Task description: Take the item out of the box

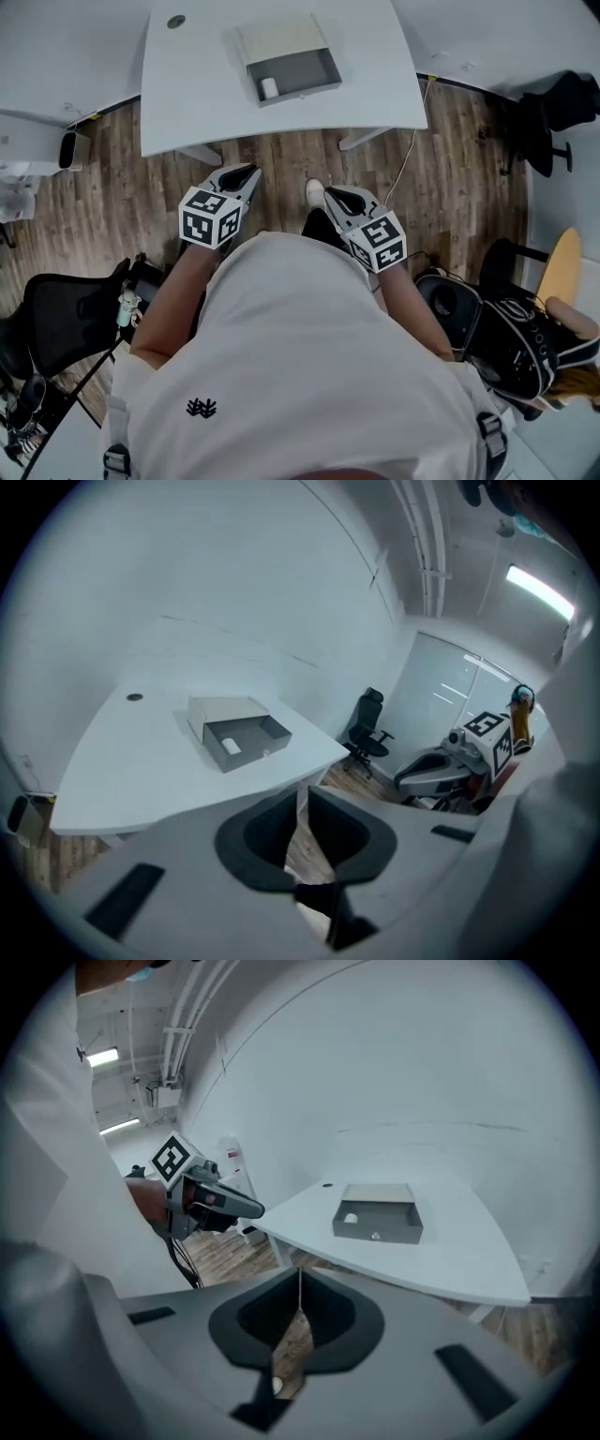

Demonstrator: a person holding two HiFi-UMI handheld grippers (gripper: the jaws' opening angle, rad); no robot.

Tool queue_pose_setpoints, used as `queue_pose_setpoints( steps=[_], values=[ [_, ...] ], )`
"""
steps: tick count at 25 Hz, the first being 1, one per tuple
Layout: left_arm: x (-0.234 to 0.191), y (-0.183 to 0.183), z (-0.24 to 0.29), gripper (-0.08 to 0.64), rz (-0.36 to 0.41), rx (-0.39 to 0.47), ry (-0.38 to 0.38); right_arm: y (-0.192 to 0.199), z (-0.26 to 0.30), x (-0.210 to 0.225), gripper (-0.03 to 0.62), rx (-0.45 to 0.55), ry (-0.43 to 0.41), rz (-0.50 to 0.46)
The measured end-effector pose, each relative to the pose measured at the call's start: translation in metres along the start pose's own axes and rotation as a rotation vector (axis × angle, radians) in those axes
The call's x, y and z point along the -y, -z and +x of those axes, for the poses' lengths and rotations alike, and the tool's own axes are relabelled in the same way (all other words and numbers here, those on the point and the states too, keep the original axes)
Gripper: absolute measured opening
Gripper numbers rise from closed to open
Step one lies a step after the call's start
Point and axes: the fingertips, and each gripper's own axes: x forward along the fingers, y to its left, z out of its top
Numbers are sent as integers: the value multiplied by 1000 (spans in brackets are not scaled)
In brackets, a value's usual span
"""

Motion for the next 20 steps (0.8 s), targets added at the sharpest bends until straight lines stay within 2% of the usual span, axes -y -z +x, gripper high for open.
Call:
queue_pose_setpoints(
  steps=[5, 10, 17, 20],
  values=[
    [-25, -48, 53, 46, -61, -7, -109, -32, 17, 69, 9, -1, -111, -49],
    [-58, -74, 87, 75, -100, -34, -219, -41, 32, 103, 9, -8, -194, -77],
    [-99, -89, 130, 165, -125, -143, -331, -35, 40, 143, 9, -9, -263, -31],
    [-113, -89, 148, 219, -140, -217, -382, -33, 41, 160, 9, -11, -282, -16]
  ],
)
